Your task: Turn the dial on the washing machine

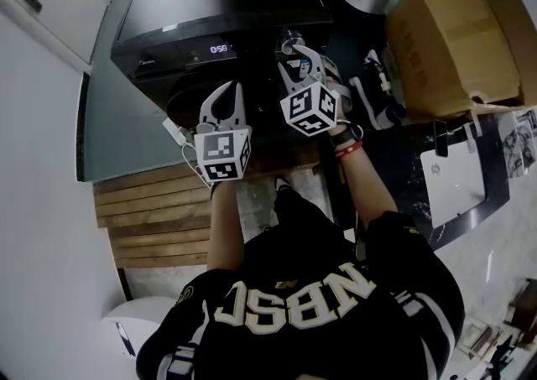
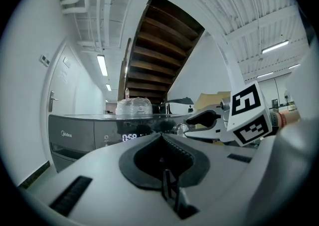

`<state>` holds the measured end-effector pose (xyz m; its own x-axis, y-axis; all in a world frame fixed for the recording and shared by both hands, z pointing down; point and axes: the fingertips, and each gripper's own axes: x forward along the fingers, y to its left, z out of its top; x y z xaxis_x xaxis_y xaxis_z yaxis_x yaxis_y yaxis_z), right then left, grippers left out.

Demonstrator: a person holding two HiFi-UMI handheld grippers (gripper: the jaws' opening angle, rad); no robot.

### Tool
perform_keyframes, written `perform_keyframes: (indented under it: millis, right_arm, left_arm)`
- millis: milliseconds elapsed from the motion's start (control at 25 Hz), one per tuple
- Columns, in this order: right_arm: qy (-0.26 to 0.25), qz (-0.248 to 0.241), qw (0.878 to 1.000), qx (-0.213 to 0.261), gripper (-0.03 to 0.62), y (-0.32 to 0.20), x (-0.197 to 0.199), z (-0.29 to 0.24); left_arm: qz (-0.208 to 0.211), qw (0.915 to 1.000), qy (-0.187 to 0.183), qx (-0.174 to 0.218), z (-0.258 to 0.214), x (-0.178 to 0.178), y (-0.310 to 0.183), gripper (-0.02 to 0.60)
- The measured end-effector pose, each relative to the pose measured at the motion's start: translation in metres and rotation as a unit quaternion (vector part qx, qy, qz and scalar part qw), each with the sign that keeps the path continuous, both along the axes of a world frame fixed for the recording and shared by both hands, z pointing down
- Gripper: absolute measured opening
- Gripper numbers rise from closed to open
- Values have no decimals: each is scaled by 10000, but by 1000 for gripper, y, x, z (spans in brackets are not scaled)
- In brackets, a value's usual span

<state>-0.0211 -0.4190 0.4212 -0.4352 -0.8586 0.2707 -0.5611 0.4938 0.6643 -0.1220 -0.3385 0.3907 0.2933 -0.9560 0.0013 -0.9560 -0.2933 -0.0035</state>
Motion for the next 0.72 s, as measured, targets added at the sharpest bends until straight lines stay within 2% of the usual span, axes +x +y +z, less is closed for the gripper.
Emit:
perform_keyframes:
  millis: [120, 200, 440, 600, 720]
  right_arm:
    - [720, -116, 9969, 307, 178, -13, -2, 8]
    - [1268, -183, 9901, 569, 203, -20, -2, 14]
    - [2698, -315, 9550, 1192, 272, -34, -5, 29]
    - [3150, -295, 9385, 1380, 290, -41, -3, 34]
    - [3244, -308, 9347, 1424, 290, -44, -1, 35]
  left_arm:
    - [-32, 10000, -6, -50, 5, -2, -10, 14]
    - [-44, 9999, -5, -98, 9, -2, -13, 12]
    - [-50, 9998, -19, -175, 17, -4, -19, 14]
    - [-67, 9998, -33, -163, 17, -6, -21, 12]
    - [-61, 9999, -33, -151, 17, -5, -21, 12]
